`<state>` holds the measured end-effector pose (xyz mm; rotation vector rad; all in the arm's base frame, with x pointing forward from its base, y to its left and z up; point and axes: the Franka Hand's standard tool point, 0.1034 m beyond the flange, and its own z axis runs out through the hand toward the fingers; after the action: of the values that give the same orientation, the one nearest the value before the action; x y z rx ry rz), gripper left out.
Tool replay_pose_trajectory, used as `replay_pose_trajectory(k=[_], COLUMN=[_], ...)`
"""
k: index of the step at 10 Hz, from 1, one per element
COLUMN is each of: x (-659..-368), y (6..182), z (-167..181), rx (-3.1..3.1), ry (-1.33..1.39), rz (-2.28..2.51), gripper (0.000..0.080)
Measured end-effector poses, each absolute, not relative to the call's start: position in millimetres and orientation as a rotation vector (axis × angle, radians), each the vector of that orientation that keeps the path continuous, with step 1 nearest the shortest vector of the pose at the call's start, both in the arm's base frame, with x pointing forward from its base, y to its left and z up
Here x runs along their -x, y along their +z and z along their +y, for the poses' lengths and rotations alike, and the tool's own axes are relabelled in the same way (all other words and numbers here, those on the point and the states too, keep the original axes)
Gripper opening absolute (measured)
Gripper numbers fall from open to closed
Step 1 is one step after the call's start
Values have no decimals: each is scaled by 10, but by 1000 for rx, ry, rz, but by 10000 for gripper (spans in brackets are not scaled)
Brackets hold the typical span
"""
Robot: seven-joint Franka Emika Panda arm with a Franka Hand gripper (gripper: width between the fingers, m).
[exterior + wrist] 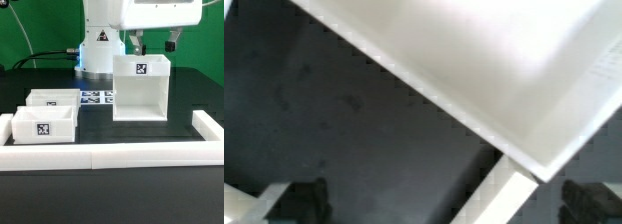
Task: Assemble drawer
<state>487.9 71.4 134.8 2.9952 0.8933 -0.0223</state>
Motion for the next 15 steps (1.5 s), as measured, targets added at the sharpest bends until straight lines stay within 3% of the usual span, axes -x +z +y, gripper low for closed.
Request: replay_pose_trajectory(k=[5,8,15], x=[-4878,-4572,-4178], y=[1341,1394,1098], z=[717,826,1006], rx=[-2998,-3079,-3175], ry=[-23,18,-63], rz=[884,334,-71], gripper=[650,650,650])
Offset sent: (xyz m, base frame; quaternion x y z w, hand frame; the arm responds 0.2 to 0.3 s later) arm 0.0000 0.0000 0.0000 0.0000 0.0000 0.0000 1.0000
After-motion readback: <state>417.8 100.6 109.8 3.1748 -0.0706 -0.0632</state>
